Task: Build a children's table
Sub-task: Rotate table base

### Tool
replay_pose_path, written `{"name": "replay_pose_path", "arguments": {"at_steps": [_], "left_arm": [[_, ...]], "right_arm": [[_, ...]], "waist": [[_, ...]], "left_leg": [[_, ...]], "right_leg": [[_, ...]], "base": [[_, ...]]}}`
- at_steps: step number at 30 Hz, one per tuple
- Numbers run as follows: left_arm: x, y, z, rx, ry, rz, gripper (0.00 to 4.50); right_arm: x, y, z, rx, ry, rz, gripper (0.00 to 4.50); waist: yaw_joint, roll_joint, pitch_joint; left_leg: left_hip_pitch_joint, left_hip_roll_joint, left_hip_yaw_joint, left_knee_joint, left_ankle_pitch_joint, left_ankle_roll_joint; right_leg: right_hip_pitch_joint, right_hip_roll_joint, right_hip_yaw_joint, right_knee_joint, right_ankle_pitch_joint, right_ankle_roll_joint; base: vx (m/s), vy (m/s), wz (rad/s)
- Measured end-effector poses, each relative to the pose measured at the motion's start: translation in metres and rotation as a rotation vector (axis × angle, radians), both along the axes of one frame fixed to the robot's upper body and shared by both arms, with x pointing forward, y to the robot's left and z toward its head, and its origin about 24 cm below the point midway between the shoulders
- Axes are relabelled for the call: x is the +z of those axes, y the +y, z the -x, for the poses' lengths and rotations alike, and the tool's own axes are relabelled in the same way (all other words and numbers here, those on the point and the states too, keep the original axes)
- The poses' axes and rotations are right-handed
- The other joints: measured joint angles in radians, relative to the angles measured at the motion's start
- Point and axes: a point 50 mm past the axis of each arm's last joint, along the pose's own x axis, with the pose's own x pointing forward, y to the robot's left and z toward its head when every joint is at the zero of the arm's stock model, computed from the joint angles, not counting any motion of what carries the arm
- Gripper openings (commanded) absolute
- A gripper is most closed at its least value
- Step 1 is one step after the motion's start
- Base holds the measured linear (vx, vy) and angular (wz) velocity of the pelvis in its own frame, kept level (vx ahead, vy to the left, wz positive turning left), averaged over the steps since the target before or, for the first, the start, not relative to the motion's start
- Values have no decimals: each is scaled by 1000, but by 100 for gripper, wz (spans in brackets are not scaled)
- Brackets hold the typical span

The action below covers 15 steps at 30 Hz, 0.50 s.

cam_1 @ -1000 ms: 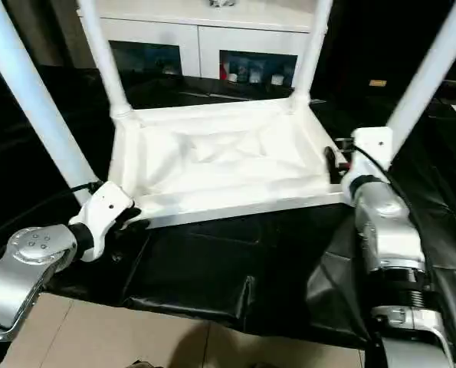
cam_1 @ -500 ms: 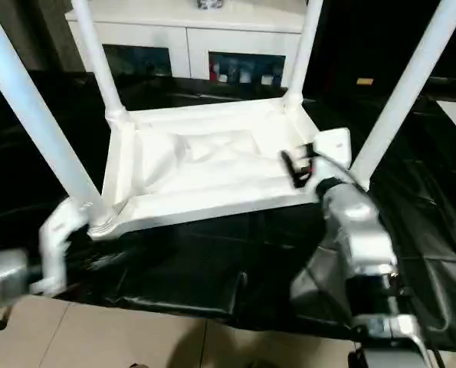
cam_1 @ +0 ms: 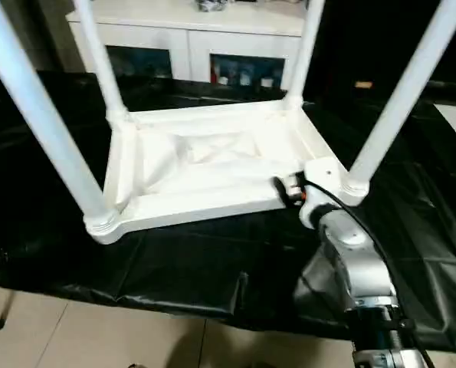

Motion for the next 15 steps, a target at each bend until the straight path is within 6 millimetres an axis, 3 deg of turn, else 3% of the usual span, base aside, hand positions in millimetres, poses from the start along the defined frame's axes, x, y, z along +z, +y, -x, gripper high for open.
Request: {"name": "replay_pose_path", "arguments": {"at_steps": [6,11,15], "left_arm": [[10,-11,-12,-15,-106,73,340],[12,-28,-25,-75,-134,127,371],[11,-30,-32,-69,-159,134,401]], "right_arm": [[-12,-38,7,-224,85,75,346],[-31,-49,16,-328,188,89,346],[-36,-47,18,-341,209,71,346]], "waist": [[-5,0,0],[-9,0,0],[-7,-1,0]], "left_leg": [[2,0,0,0,0,0],[4,0,0,0,0,-1],[4,0,0,0,0,-1]], "right_leg": [[1,0,-1,1,1,-1],[1,1,0,1,1,-1],[1,1,0,1,1,-1]], "base": [[0,0,0],[0,0,0],[0,0,0]]}}
